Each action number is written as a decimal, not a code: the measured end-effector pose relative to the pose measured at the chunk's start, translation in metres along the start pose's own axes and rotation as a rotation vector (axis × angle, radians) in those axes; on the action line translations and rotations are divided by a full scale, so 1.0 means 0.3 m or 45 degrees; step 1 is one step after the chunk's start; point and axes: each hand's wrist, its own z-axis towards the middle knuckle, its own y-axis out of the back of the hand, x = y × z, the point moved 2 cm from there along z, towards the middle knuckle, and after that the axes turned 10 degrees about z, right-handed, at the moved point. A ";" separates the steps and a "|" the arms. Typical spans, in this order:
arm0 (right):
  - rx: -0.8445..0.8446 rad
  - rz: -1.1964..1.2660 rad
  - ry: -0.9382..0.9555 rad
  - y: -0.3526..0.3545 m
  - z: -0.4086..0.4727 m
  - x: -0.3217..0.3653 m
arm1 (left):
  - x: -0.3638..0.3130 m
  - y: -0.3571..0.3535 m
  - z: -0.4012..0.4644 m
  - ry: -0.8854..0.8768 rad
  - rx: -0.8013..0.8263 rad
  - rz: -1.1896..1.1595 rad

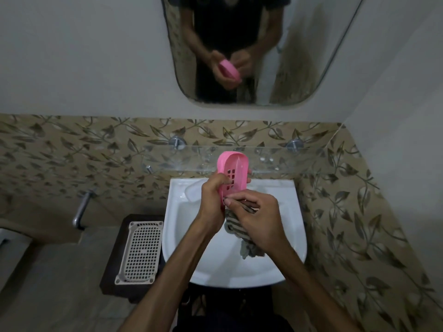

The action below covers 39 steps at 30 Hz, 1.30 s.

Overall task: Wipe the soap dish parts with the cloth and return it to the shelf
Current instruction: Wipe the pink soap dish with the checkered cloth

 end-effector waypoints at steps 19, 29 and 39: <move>0.087 -0.518 0.334 -0.055 0.121 0.088 | 0.040 0.041 0.037 0.067 0.119 -0.303; -0.103 -0.468 0.208 -0.084 0.132 0.078 | 0.051 0.044 0.047 0.044 0.001 -0.216; -0.074 -0.283 0.022 -0.098 0.115 0.060 | 0.067 0.037 0.066 -0.062 -0.008 -0.204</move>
